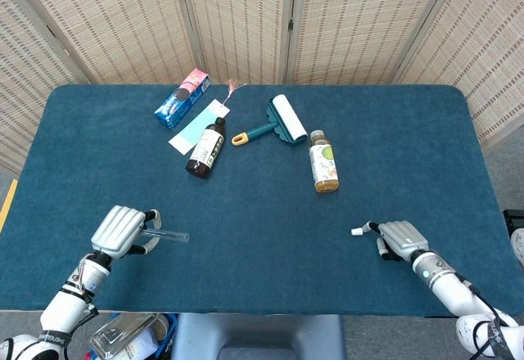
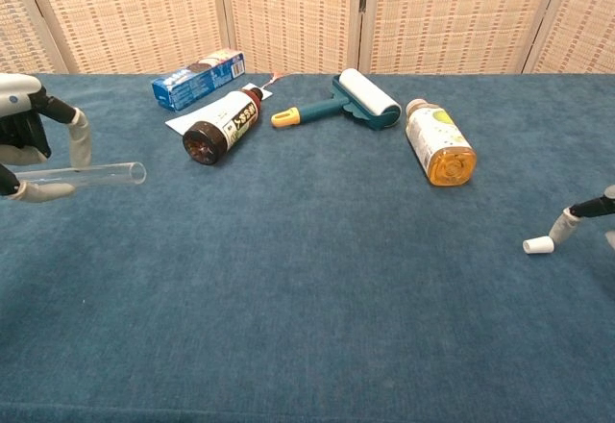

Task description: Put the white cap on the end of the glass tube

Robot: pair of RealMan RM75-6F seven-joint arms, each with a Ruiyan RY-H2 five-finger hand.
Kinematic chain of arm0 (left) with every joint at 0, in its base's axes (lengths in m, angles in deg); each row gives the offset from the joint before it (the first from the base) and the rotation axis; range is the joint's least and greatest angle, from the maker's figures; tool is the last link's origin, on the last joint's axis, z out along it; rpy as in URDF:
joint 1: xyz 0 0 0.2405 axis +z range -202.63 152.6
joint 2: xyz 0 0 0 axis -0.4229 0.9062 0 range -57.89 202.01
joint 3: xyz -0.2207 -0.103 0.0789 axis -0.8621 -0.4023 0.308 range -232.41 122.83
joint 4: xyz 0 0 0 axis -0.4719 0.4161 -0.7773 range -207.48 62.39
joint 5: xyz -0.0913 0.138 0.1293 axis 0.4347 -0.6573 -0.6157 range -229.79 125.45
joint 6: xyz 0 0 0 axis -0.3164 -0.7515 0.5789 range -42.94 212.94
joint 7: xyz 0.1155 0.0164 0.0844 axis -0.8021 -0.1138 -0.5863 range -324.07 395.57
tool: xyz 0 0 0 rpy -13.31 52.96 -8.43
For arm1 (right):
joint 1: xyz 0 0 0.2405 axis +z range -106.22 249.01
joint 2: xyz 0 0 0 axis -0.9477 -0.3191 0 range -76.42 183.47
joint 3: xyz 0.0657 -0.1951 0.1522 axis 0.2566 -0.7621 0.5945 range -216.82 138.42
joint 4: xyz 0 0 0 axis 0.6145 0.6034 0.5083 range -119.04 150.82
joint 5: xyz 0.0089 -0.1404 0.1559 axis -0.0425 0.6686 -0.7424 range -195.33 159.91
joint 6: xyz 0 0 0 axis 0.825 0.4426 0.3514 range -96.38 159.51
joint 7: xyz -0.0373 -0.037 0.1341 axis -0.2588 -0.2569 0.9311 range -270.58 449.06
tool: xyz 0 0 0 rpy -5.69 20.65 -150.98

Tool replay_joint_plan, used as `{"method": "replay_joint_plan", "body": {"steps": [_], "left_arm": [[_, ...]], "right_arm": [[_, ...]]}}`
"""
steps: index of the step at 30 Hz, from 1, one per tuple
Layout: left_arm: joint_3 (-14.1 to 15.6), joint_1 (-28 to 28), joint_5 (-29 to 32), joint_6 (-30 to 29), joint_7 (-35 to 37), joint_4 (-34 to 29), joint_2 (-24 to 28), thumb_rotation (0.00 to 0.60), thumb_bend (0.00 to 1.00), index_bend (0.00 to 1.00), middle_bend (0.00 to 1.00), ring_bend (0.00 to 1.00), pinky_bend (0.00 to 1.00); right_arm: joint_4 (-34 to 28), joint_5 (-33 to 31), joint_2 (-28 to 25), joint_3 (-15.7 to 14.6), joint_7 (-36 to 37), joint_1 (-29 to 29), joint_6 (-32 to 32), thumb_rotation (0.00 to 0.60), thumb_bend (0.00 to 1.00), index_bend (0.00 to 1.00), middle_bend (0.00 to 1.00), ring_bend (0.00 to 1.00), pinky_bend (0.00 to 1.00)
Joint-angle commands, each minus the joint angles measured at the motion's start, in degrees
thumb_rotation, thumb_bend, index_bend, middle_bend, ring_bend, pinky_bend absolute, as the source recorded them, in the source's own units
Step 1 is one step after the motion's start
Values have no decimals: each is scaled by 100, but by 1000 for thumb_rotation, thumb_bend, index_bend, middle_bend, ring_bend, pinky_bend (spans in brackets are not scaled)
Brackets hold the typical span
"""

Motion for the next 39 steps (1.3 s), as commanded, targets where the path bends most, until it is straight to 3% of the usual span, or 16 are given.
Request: {"method": "replay_joint_plan", "body": {"steps": [1,21,26,31,33,35,38,39], "left_arm": [[-2,7,0,13,-8,2,-7,600,343,596,1000,1000,1000],[-55,103,-71,18,26,-7,5,600,343,595,1000,1000,1000],[-77,136,-95,-14,49,-1,32,600,344,595,1000,1000,1000],[-117,163,-110,-50,92,-13,72,600,344,594,1000,1000,1000],[-120,171,-122,-54,102,-22,77,600,344,594,1000,1000,1000],[-120,182,-135,-60,101,-39,83,600,344,594,1000,1000,1000],[-121,195,-154,-68,95,-63,84,600,343,594,1000,1000,1000],[-122,199,-158,-71,93,-70,85,600,343,594,1000,1000,1000]], "right_arm": [[-20,16,18,-14,-16,22,21,600,785,207,962,981,997],[-408,148,-80,-109,-255,168,316,600,785,207,962,981,998],[-751,295,-374,-102,-145,81,548,600,785,207,962,981,997],[-1280,518,-935,-10,-133,-68,1055,600,659,207,936,976,997],[-1427,627,-1061,41,-142,-159,1334,600,584,207,880,922,980],[-1532,775,-1122,104,-135,-279,1682,600,513,208,793,815,901],[-1579,970,-1119,158,-60,-398,1990,600,415,213,569,565,660],[-1554,1043,-1094,173,-17,-419,2053,600,383,212,438,427,524]]}}
